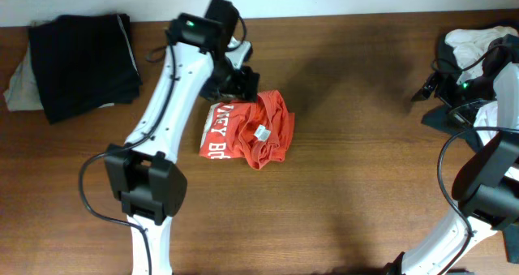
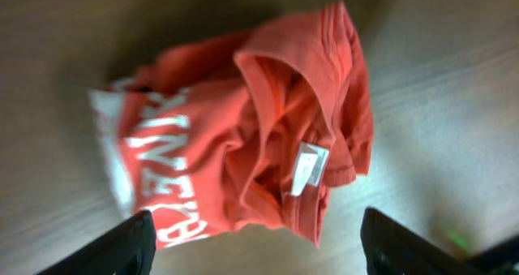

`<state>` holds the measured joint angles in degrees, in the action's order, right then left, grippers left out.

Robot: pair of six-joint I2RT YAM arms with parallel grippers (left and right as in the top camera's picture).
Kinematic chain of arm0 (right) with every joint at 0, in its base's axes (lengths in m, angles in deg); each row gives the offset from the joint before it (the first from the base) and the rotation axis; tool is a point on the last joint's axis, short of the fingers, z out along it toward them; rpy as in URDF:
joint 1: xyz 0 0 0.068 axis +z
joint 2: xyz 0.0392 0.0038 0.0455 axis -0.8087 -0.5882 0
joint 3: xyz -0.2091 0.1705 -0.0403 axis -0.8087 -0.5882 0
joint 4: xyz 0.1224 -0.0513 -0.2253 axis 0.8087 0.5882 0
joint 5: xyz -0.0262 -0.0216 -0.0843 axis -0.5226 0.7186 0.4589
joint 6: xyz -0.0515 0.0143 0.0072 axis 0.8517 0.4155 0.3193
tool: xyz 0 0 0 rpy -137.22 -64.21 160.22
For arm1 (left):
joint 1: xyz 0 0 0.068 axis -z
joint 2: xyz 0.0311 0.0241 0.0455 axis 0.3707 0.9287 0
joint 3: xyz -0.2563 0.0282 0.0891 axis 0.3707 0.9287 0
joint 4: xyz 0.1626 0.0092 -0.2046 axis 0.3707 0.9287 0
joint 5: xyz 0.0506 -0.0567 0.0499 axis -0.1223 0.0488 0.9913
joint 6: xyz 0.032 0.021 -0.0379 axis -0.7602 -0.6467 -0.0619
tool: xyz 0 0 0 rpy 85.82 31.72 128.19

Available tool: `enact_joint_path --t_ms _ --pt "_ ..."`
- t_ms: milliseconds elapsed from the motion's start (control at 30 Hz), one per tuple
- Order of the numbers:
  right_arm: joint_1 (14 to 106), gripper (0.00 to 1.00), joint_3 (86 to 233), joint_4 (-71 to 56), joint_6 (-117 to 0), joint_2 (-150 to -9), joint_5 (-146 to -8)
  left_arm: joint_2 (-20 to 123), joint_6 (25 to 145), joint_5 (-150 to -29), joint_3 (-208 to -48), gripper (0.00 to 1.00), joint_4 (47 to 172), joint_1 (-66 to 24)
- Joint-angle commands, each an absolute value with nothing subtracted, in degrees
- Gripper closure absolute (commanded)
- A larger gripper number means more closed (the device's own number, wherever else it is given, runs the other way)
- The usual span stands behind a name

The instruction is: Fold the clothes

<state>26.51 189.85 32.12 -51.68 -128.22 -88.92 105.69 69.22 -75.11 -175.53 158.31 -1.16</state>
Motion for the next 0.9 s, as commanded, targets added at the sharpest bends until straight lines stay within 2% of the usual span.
enact_joint_path --t_ms 0,233,600,667,867 --pt "26.20 0.01 190.87 32.10 -51.29 -128.42 -89.23 106.37 69.17 -81.27 -167.88 0.22 153.72 1.68" --pt "26.20 0.01 190.87 32.10 -51.29 -128.42 -89.23 106.37 69.81 -82.00 -163.01 0.22 147.03 7.45" --pt "26.20 0.01 190.87 32.10 -51.29 -128.42 -89.23 106.37 74.53 -81.45 -162.61 0.23 149.48 8.74" --pt "26.20 0.01 190.87 32.10 -51.29 -128.42 -89.23 106.37 77.17 -76.84 -162.61 0.22 149.28 8.85" --pt "26.20 0.01 190.87 32.10 -51.29 -128.42 -89.23 106.83 77.30 -76.53 -162.61 0.23 147.44 8.85"
